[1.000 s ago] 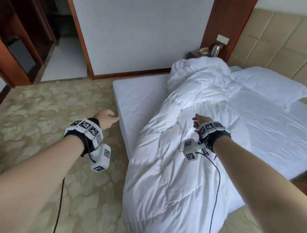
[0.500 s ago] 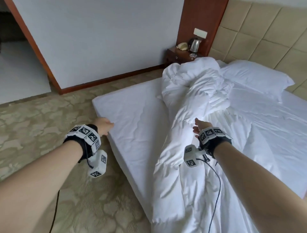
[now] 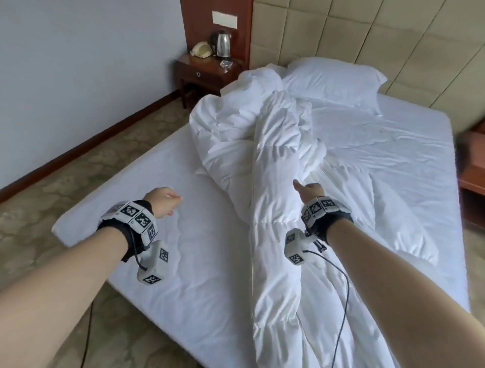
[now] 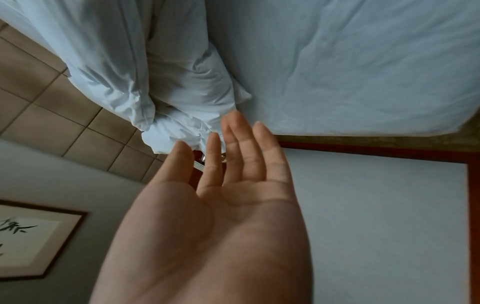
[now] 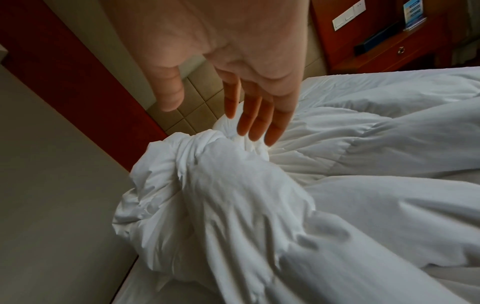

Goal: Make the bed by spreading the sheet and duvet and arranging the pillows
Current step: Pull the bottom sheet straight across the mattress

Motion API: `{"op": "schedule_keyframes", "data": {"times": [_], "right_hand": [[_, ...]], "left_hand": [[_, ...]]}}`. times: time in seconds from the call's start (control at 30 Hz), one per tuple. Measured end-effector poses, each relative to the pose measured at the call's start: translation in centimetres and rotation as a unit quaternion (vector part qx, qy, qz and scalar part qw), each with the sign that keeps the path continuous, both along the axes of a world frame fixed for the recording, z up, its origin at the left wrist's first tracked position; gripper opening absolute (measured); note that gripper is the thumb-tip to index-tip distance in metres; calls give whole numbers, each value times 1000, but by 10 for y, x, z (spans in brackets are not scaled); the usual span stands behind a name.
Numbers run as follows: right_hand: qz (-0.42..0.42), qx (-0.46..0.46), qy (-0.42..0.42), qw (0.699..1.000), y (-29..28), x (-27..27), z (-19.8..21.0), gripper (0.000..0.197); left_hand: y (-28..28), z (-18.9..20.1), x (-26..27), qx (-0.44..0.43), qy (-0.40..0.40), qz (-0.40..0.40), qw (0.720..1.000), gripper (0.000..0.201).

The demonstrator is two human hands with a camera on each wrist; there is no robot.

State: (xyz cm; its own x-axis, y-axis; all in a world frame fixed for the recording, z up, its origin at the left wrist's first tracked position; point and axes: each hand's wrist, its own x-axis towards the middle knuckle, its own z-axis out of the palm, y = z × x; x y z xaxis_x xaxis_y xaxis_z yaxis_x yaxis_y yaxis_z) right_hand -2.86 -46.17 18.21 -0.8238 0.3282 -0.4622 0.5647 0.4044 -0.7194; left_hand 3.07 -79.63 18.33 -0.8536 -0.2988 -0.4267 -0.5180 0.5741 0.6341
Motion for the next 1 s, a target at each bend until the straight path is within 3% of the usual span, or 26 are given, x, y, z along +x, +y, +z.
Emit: {"op": "schedule_keyframes", "data": {"times": [0.07, 0.17, 0.23, 0.37, 0.47, 0.57, 0.7, 0.83, 1.0], "right_hand": [[-1, -4, 2, 1000, -12, -26, -3, 38], [-1, 28, -13, 1000, -30, -54, -9, 71], [-24, 84, -69, 994, -43, -97, -42, 75], [-55, 117, -81, 988, -47, -125, -42, 95], [-74, 82, -66, 992, -49, -148, -47, 108], [-31, 74, -124, 989, -62, -158, -54, 94], [8, 26, -100, 995, -91, -155, -56, 58], [-19, 10, -84, 996, -108, -135, -43, 43], [-37, -2, -66, 997, -113, -101, -5, 36]], "left_hand": [[-8, -8, -36, -2, 3, -7, 1000, 22], [-14, -31, -75, 7, -13, -31, 999, 23], [-19, -76, -129, 9, -79, -74, 994, 23], [-18, -95, -149, 17, -78, -99, 992, 23], [-17, -109, -170, 31, -74, -129, 988, 24], [-13, -120, -194, 52, -84, -190, 977, 20], [-8, -116, -230, 59, -63, -245, 966, 23], [13, -91, -263, 64, -41, -253, 965, 47], [46, -59, -280, 134, -21, -214, 967, 75]]}}
